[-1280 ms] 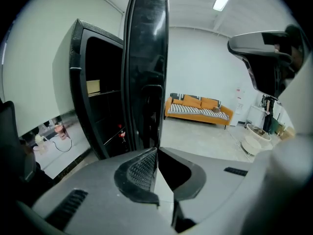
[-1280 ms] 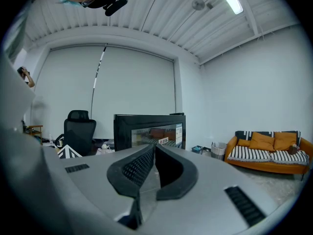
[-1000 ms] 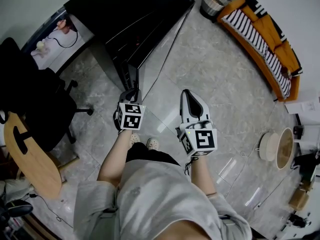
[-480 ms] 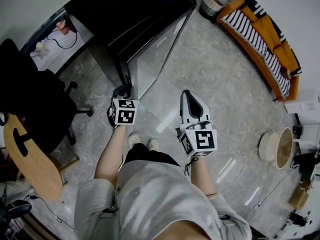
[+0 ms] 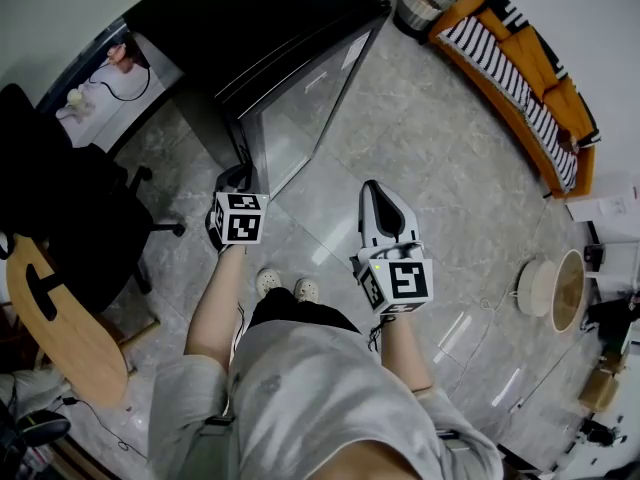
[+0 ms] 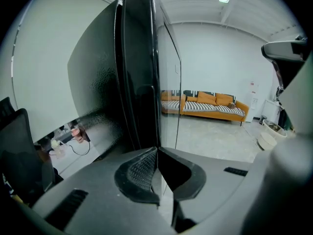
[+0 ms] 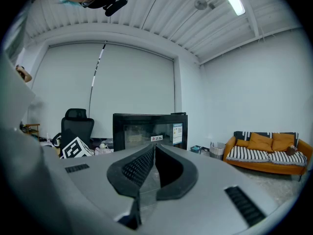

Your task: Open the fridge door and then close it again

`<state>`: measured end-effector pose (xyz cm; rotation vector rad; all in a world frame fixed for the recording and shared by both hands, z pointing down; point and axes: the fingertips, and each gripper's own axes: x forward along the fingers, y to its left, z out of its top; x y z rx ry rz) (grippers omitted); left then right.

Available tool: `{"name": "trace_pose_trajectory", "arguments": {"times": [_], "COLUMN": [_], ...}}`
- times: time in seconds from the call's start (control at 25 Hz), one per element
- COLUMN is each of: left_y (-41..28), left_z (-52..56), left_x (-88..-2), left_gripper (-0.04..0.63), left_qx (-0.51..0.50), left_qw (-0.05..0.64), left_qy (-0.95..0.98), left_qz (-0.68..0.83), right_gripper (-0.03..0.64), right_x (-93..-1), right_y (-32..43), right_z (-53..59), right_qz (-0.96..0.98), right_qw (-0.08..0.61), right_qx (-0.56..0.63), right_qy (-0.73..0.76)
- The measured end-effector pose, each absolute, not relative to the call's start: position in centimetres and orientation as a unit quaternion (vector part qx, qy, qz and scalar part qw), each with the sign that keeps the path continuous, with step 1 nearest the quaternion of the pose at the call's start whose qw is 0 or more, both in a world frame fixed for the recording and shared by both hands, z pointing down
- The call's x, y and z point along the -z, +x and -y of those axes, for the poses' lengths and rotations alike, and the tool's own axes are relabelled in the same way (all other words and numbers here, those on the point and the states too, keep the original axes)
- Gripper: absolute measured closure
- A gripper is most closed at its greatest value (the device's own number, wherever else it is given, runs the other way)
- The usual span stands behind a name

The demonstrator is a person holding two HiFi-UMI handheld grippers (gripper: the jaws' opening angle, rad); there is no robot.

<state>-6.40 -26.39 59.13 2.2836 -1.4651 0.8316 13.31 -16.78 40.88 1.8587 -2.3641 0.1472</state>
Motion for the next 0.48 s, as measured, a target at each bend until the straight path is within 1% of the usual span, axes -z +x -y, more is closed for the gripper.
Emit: {"name": "trace_pose_trajectory", "arguments": {"times": [0.36,0.48], "left_y": [-6.68,-7.12], "left_z": [26.31,25.56], "left_x": [-59.02,-58.32], "left_gripper": [0.574,0.574], "left_qx": [-0.284,-0.276], "left_qw": [0.145,0.134], "left_qy": [0.801,0.802], "left_qz": [0.507,0.512], "right_gripper": [0.592,0.592], "right_x": [-40.64,-40.46], "right_y": [12.88,12.45], "right_z": [16.64,16.68], "right_qz": [0.784,0.788], "right_qw": [0.065,0.062], "right_qx": [-0.044,-0.043], "right_qy": [0.616,0.611]}}
